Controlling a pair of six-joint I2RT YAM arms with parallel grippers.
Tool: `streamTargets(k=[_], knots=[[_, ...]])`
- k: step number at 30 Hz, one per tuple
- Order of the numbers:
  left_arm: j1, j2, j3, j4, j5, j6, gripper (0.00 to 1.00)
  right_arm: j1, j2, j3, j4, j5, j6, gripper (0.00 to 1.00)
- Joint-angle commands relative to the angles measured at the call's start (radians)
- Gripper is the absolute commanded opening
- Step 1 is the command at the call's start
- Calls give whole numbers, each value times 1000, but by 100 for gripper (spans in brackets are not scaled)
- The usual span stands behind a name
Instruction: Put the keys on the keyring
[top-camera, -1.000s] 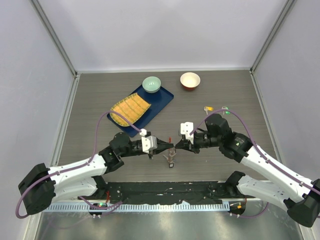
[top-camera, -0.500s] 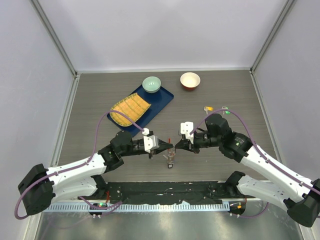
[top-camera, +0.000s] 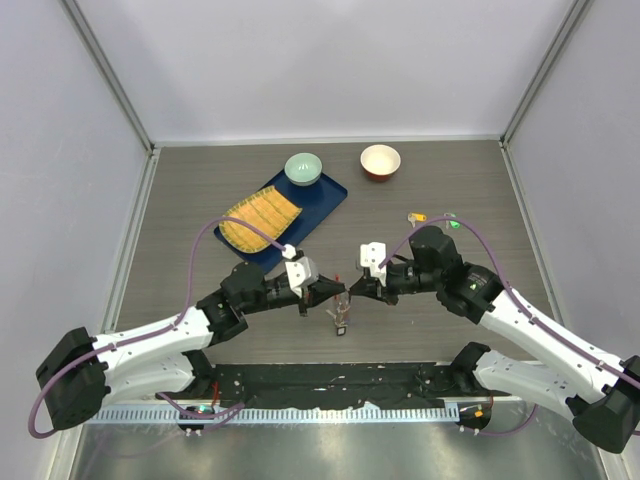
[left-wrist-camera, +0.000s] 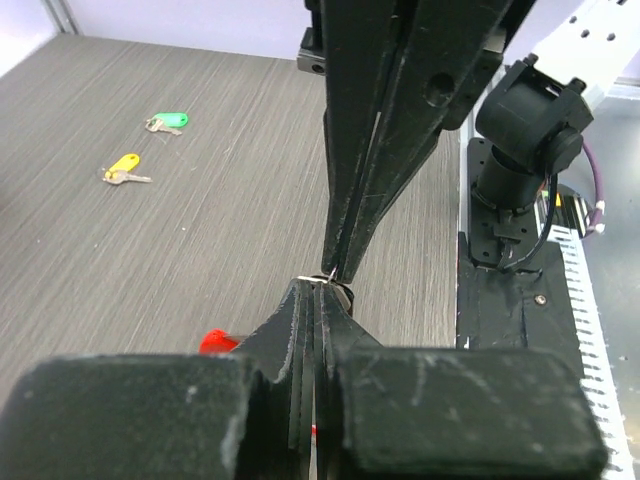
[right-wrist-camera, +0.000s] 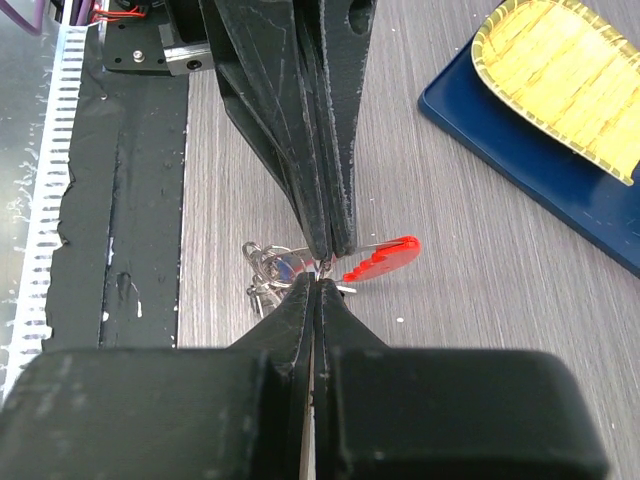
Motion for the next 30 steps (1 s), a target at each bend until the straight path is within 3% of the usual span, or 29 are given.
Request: streamTargets(k=[1,13,24,30], knots=[[5,-16,52,61,-145,-74,0,11,0,21,53,-62,-1,1],[3,-19,35,136,-297,-191,0,11,12,18,41,-73,-5,1],[3,23,-22,369,-357,-284,0,18,30,4,69,-85,21,1],[-17,103,-71,543,-421,-287,0,20,20,-48,202,-45,111,1]])
